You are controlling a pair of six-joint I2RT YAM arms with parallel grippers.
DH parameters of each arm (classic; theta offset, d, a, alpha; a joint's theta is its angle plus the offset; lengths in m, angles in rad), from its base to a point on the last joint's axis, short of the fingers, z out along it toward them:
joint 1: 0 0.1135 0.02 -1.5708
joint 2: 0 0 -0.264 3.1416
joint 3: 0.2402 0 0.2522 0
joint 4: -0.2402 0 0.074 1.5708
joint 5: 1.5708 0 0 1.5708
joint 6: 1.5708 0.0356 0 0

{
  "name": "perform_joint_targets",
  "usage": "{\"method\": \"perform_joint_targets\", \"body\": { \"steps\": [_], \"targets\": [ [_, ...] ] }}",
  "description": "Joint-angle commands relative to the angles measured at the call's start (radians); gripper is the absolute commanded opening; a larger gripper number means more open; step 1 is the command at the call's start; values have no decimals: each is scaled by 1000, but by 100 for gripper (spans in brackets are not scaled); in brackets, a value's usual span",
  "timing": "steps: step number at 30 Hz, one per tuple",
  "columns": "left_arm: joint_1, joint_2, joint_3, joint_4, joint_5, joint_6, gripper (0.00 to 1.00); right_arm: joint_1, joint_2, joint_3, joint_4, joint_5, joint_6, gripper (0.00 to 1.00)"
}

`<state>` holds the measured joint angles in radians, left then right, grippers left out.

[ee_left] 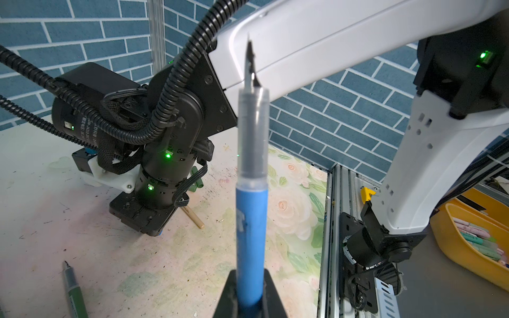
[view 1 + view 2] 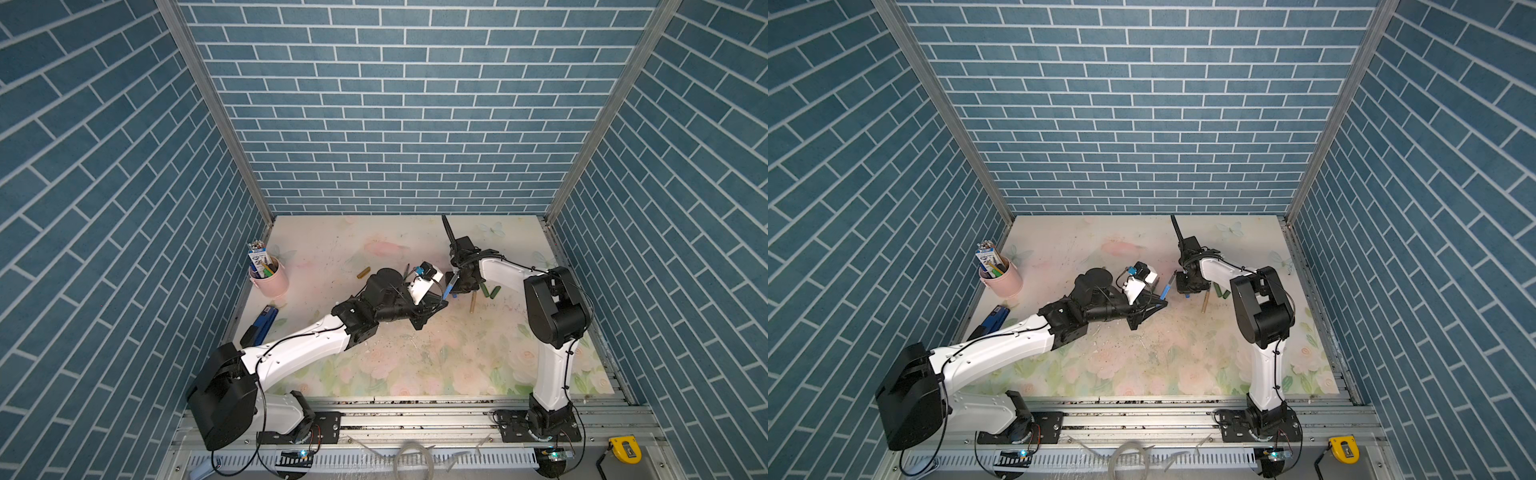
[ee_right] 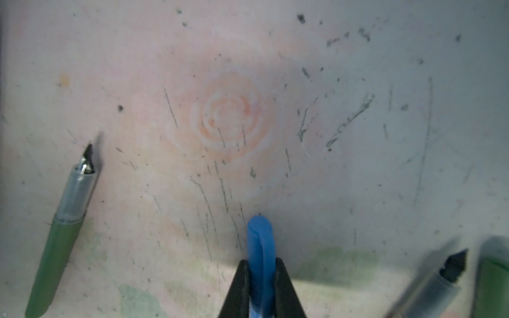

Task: Insert pens into pen caps
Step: Pick up the pen cap from the center of the table.

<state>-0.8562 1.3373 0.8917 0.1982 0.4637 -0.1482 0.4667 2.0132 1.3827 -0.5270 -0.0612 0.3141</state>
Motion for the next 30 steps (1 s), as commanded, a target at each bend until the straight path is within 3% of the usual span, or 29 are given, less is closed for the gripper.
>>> {"method": "perform_joint_targets", "body": {
  "steps": [1, 13, 30],
  "targets": [
    [-7, -8, 19, -5, -8, 12, 1, 7, 8, -6, -30, -4, 8, 13],
    [-7, -16, 11, -1, -34, 17, 1, 7, -74, -50, 28, 12, 34, 12],
    [-5, -62, -65, 70, -229, 50, 1, 9, -398, -243, 314, -104, 65, 11]
  ]
}}
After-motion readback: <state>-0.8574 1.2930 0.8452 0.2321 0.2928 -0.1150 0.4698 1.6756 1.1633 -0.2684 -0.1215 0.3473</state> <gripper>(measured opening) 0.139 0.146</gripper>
